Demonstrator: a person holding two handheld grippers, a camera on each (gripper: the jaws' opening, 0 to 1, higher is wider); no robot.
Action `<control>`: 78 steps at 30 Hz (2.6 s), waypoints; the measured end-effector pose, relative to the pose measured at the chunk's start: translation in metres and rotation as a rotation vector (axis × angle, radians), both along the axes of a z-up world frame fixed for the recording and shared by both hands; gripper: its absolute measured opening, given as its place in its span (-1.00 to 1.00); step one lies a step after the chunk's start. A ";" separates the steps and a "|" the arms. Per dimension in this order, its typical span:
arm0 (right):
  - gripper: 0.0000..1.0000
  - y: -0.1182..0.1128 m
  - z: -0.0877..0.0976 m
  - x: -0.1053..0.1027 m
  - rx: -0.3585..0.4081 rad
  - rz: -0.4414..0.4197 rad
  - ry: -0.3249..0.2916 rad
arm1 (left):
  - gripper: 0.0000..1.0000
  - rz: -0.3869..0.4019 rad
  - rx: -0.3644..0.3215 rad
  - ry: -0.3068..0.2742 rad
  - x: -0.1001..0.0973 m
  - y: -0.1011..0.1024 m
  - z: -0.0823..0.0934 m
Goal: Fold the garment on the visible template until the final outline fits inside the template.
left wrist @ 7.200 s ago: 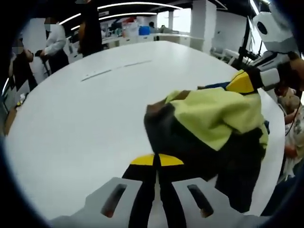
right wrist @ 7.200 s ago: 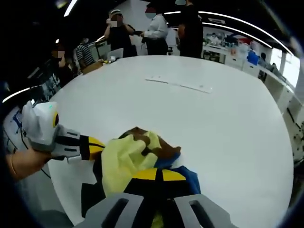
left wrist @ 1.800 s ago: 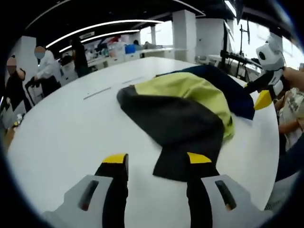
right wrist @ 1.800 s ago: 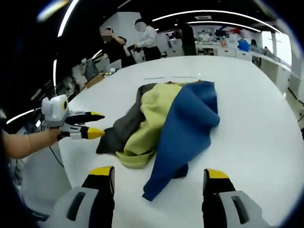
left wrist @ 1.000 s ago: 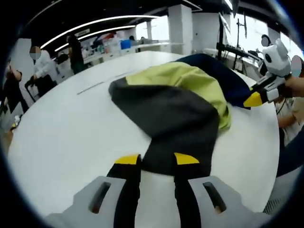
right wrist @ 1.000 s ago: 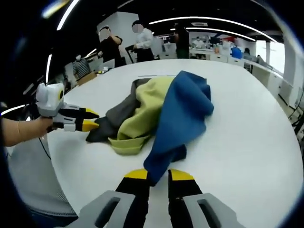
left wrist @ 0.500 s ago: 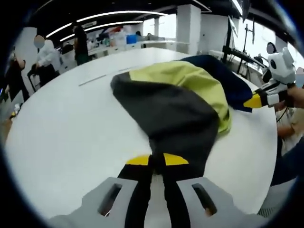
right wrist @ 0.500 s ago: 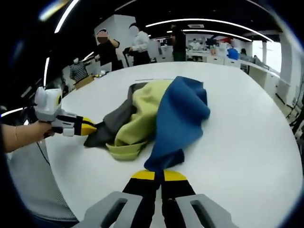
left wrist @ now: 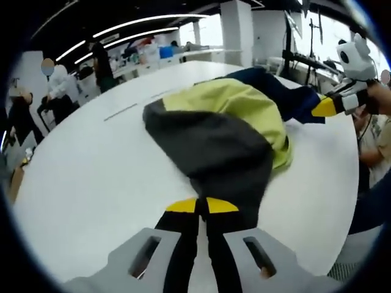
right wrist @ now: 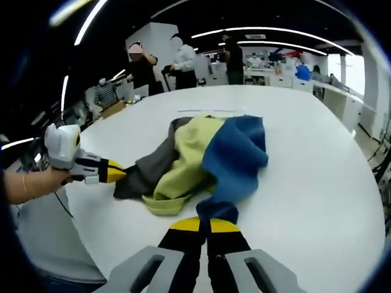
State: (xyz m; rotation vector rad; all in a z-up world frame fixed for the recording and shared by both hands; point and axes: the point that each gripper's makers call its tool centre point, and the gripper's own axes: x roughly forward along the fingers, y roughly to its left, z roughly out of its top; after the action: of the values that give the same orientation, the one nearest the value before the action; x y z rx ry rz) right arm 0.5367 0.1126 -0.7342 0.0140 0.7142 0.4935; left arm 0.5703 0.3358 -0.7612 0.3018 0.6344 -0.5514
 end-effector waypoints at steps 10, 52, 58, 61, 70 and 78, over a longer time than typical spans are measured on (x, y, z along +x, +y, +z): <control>-1.00 -0.019 0.023 0.005 0.035 0.038 0.025 | -0.98 0.169 -0.055 -0.104 0.007 0.039 0.046; -1.00 -0.174 0.044 0.054 0.062 -0.209 0.173 | -0.98 0.533 0.144 -0.197 0.042 0.235 0.053; -1.00 -0.202 0.041 0.065 0.043 -0.239 0.187 | -0.99 0.549 0.157 -0.155 0.046 0.251 0.040; -1.00 -0.211 0.039 0.073 0.120 -0.291 0.228 | -0.99 0.564 0.134 -0.131 0.043 0.251 0.037; -1.00 -0.241 0.032 0.088 0.129 -0.364 0.284 | -0.99 0.567 0.160 -0.108 0.039 0.247 0.035; -1.00 -0.263 0.020 0.094 0.070 -0.392 0.326 | -0.99 0.563 0.187 -0.097 0.041 0.248 0.036</control>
State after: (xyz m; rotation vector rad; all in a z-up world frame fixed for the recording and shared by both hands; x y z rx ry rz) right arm 0.6309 -0.1502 -0.7141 0.3009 0.9864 0.1386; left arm 0.6108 0.5843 -0.7251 0.3064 0.6432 0.0627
